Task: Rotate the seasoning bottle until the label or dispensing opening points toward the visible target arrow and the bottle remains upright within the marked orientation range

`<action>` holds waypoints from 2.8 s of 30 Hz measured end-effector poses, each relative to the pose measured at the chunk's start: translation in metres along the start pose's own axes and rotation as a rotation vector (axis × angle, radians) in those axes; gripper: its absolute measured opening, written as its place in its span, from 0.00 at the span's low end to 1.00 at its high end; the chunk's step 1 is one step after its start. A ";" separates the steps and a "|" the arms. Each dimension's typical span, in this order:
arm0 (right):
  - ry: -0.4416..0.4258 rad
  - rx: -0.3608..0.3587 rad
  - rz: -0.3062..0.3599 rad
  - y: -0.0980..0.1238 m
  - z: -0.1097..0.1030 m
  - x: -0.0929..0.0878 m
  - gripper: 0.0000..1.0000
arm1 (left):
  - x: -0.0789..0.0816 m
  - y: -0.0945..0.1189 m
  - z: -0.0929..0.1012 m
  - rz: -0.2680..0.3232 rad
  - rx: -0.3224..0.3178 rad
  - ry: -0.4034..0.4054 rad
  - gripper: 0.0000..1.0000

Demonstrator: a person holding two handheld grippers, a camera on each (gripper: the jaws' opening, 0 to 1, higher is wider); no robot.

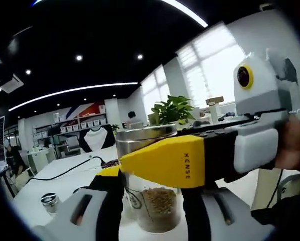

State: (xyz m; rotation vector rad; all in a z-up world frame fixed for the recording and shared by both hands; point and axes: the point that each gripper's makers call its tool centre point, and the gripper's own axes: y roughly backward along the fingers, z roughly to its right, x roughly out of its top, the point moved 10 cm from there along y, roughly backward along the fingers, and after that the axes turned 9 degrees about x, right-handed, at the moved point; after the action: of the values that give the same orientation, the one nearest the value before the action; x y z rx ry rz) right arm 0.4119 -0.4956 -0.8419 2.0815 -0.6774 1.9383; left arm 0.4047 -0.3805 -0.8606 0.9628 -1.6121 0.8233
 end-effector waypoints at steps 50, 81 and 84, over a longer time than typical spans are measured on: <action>0.041 0.054 -0.051 0.012 -0.006 0.000 0.36 | -0.008 -0.009 0.007 0.013 -0.118 0.164 0.45; 0.078 -0.208 -0.055 0.006 -0.018 -0.004 0.36 | -0.012 -0.010 0.017 0.019 0.129 0.028 0.45; 0.084 -0.225 -0.052 0.003 -0.020 -0.004 0.39 | -0.013 -0.010 0.017 0.017 0.138 0.052 0.45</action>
State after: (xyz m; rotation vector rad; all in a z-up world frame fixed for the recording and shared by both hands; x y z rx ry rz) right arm 0.3932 -0.4885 -0.8445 1.8551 -0.7763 1.8167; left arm 0.4083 -0.3979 -0.8764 1.0171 -1.5367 0.9737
